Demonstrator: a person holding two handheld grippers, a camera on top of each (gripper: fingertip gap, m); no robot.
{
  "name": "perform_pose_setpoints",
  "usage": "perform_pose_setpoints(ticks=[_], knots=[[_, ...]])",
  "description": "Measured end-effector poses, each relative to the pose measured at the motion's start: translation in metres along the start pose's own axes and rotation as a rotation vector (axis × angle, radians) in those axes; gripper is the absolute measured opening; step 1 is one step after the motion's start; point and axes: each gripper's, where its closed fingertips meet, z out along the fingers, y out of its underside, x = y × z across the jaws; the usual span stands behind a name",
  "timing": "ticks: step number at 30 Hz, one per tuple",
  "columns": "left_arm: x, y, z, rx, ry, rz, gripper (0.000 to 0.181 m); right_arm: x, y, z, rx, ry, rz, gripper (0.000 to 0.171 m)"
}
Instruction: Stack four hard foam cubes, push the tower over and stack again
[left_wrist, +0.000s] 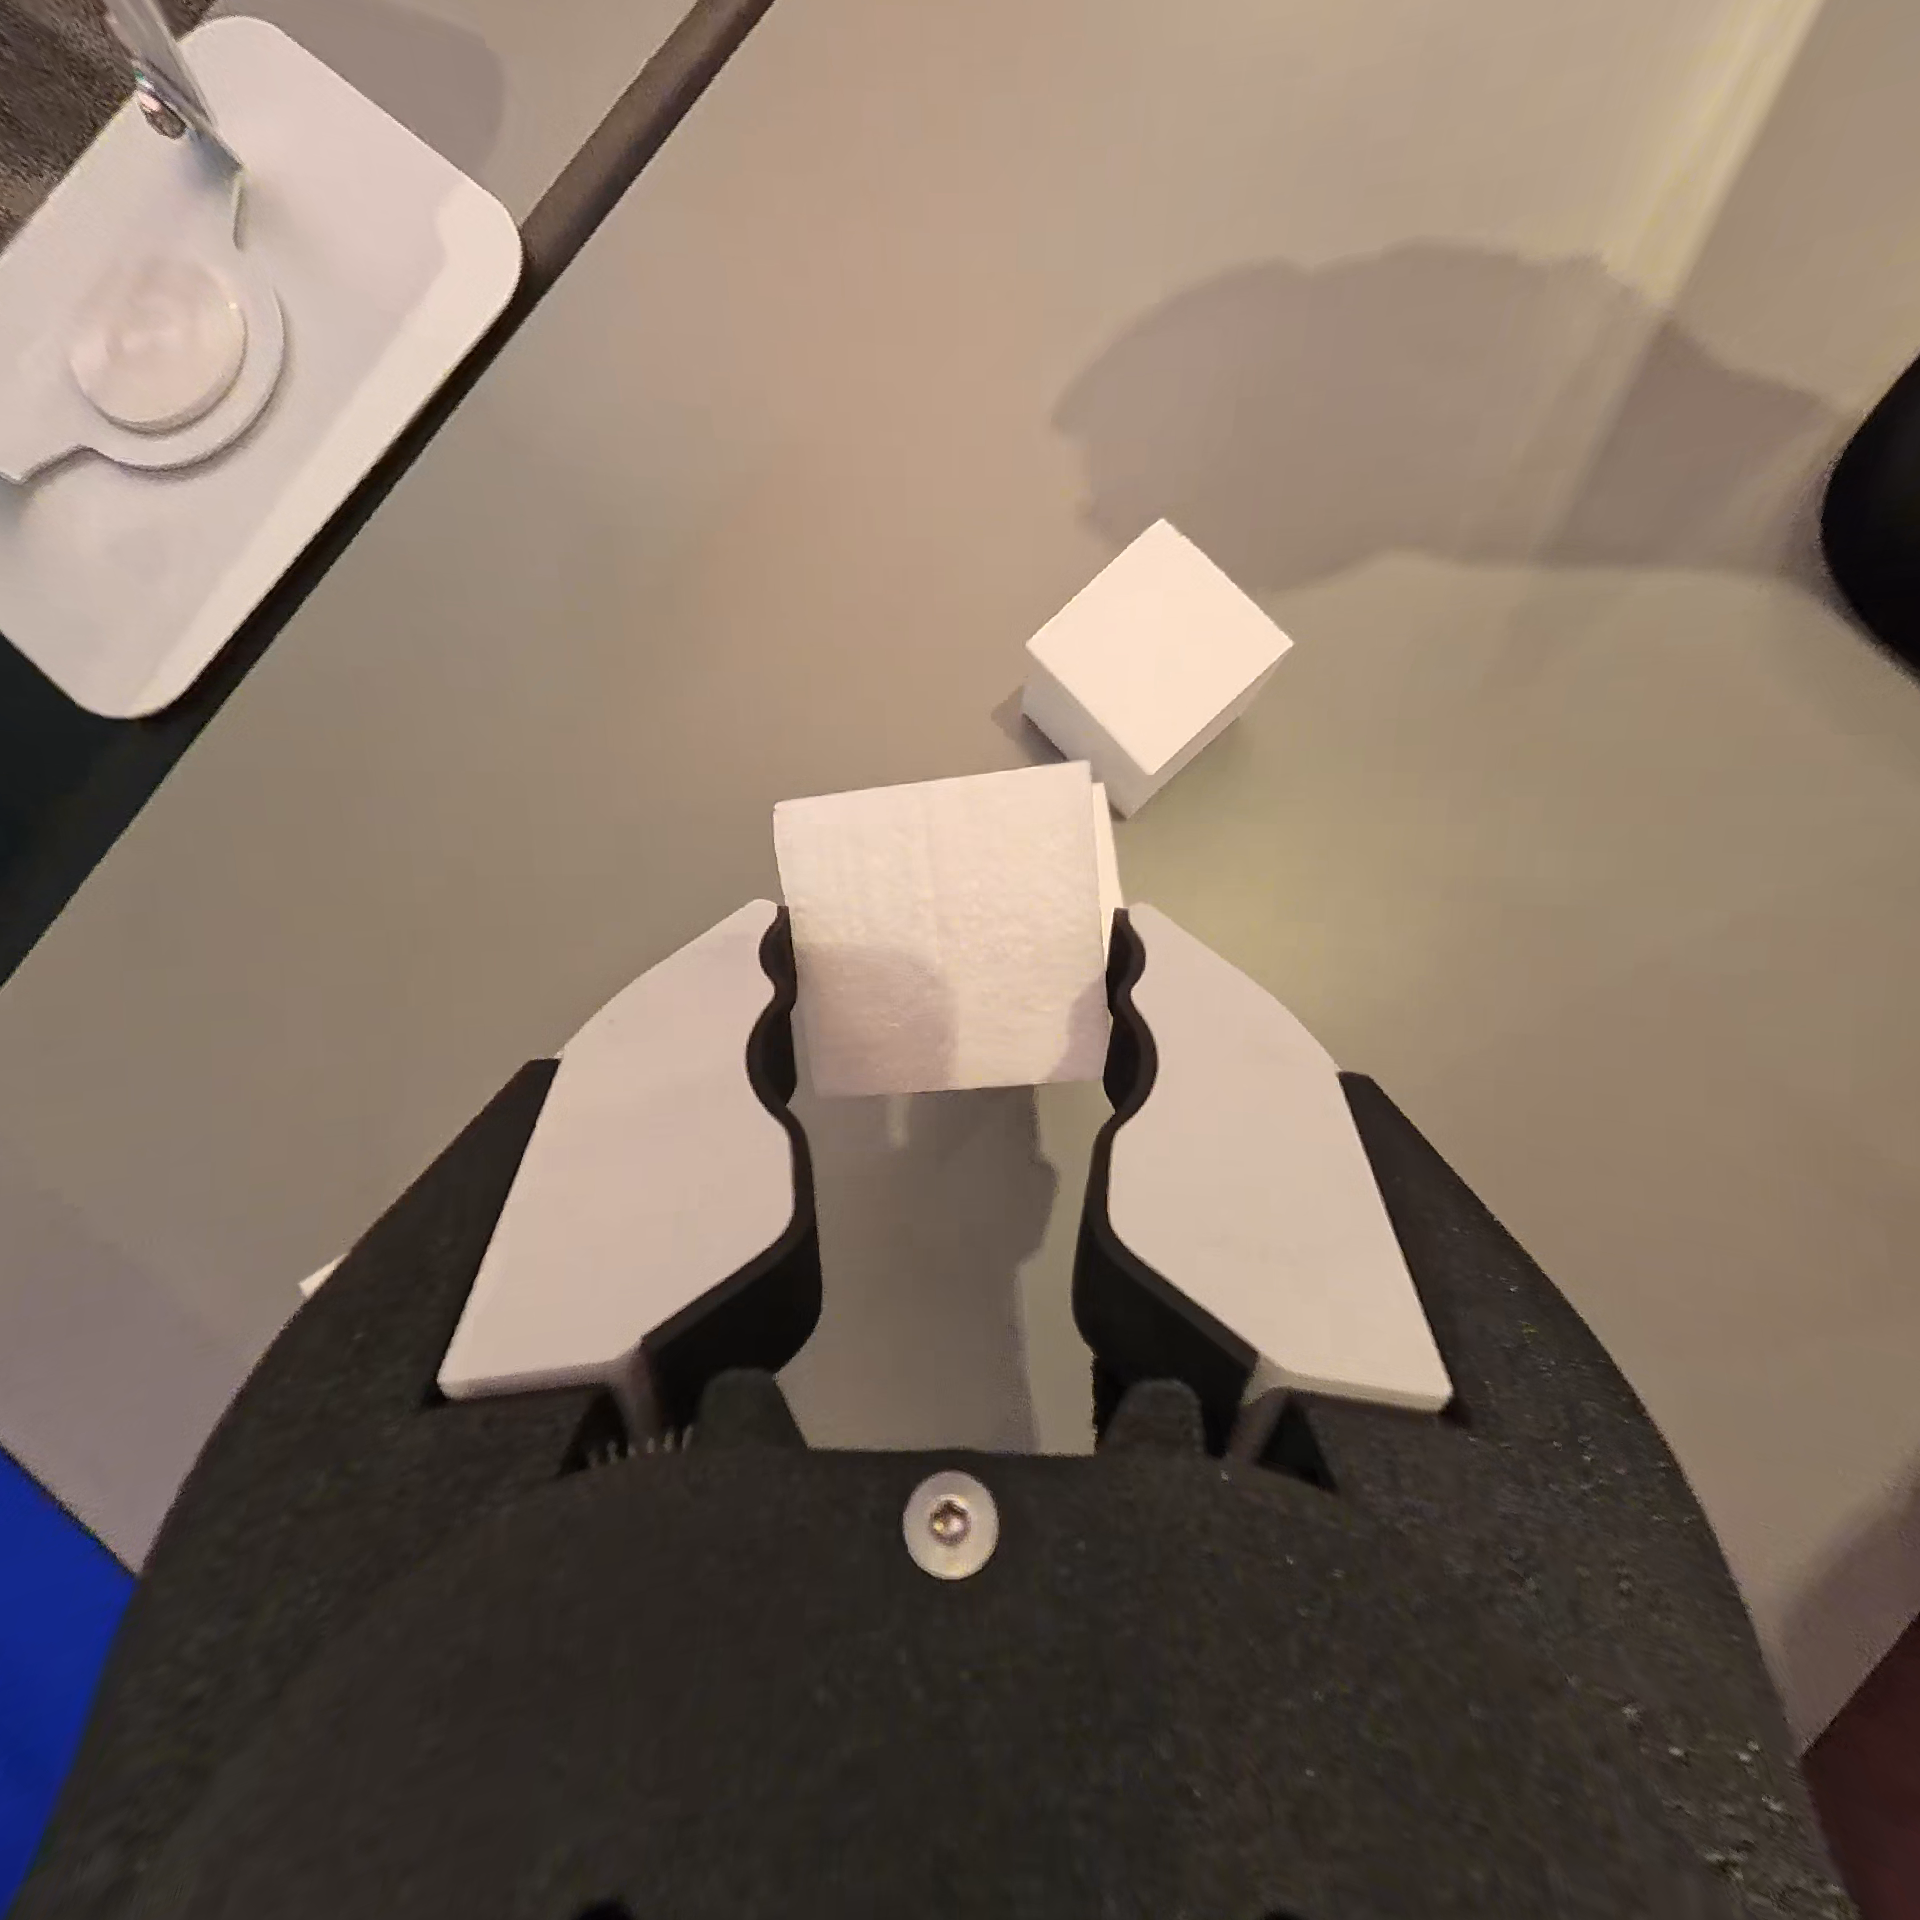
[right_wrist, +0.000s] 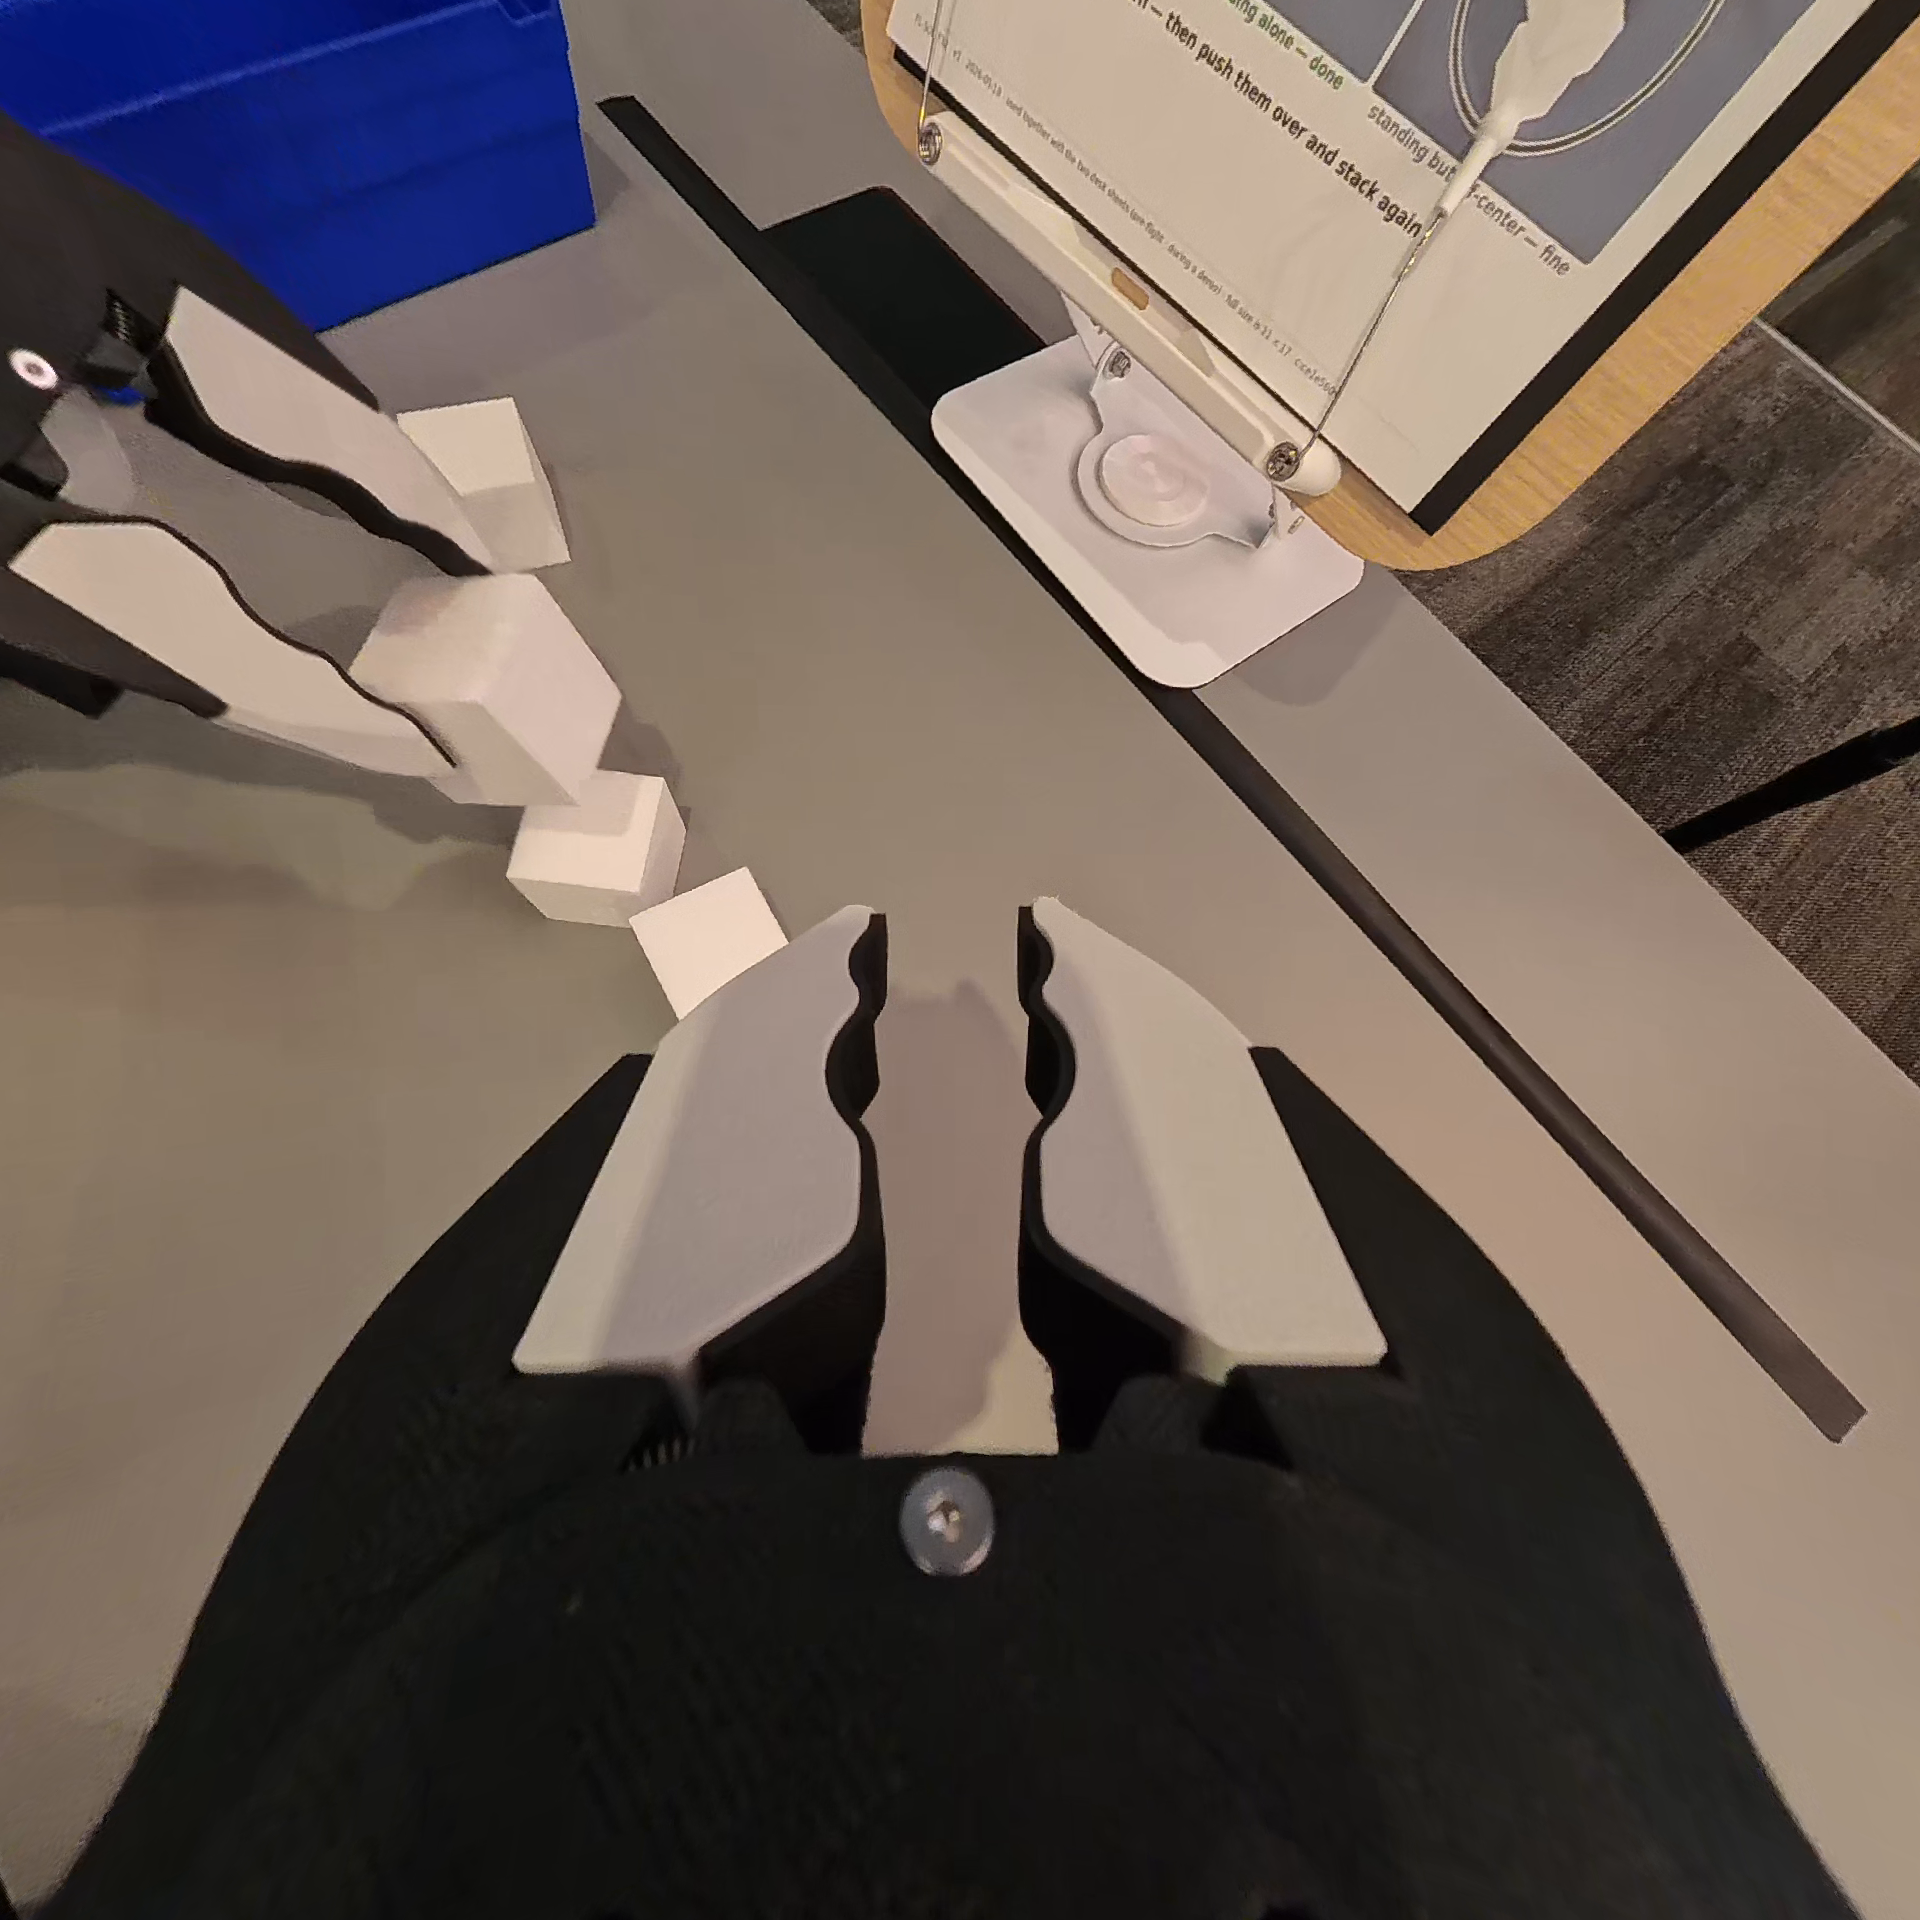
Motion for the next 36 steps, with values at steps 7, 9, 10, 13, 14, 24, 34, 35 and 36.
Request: perform_pose_setpoints(ticks=[7, 9, 10, 13, 14, 24, 34, 35, 36], knots=[[0.012, 0.011, 0.020, -0.134, 0.003, 0.030, 0.058, -0.001, 0.000, 0.001, 0.002, -0.012, 0.003, 0.025], [0.010, 0.011, 0.021, -0.137, -0.025, 0.040, 0.058, 0.001, 0.002, 0.001, -0.001, -0.013, 0.009, 0.025], [0.008, 0.010, 0.021, -0.140, -0.042, 0.050, 0.058, 0.001, 0.002, 0.002, -0.003, -0.015, 0.012, 0.025], [0.010, 0.009, 0.024, -0.144, -0.038, 0.048, 0.058, 0.002, 0.005, 0.004, -0.015, -0.020, 0.017, 0.025], [0.010, 0.008, 0.024, -0.145, -0.041, 0.050, 0.058, 0.002, 0.005, 0.005, -0.019, -0.019, 0.017, 0.025], [0.012, 0.011, 0.027, -0.186, -0.045, 0.034, 0.058, 0.004, 0.010, 0.012, -0.049, -0.015, 0.019, 0.025], [0.011, 0.011, 0.033, -0.188, -0.054, 0.036, 0.058, 0.003, 0.014, 0.019, -0.073, -0.035, 0.022, 0.025], [0.008, 0.010, 0.033, -0.184, -0.072, 0.037, 0.058, 0.003, 0.015, 0.019, -0.077, -0.036, 0.024, 0.025], [0.006, 0.009, 0.033, -0.178, -0.089, 0.042, 0.063, 0.003, 0.016, 0.020, -0.080, -0.037, 0.025, 0.025]])
